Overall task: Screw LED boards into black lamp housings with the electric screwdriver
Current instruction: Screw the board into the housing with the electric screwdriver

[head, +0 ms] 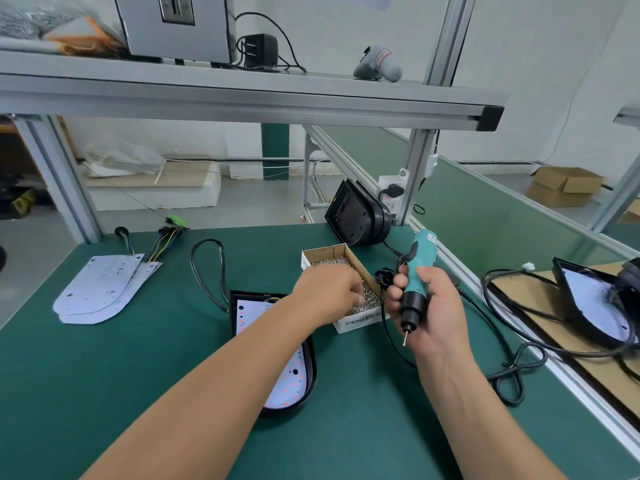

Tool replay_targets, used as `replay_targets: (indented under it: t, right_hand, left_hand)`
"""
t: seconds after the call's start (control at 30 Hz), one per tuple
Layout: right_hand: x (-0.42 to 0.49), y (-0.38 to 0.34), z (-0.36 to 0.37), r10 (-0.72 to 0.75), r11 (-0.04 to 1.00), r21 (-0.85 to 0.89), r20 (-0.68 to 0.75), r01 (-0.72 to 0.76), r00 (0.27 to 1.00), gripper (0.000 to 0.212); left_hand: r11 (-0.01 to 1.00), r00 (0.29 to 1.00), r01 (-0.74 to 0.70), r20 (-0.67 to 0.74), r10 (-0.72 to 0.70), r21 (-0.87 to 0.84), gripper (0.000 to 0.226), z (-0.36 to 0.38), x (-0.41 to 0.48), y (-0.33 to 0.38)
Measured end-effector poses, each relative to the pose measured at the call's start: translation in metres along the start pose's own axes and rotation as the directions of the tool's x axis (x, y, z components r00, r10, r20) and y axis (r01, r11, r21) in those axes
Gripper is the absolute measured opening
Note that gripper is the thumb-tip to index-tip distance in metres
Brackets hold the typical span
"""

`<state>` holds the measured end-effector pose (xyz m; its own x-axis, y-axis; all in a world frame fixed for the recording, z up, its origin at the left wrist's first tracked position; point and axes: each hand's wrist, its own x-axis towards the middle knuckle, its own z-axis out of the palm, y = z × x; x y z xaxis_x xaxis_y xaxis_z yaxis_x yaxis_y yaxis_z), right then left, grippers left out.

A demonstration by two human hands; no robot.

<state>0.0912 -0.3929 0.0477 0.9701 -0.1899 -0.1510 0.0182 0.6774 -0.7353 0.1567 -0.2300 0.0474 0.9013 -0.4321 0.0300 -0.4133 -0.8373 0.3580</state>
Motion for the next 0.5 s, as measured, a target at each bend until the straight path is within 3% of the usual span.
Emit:
replay_targets:
  t: [0.4, 0.5]
  right_hand:
    - [0.000, 0.001, 0.000, 0.001, 1.000, -0.005, 0.013, -0.001, 1.000, 0.015]
    - [-0.001, 0.001, 0.001, 0.005, 1.000, -0.005, 0.019, -0.005, 1.000, 0.014]
  left_hand:
    - [0.999, 1.000, 0.031, 0.002, -0.031, 0.025, 0.018, -0.013, -0.009, 0.004]
    - [0.994, 0.998, 0.056, -0.034, -0.060, -0.093, 0.018, -0.016, -0.012, 0.002]
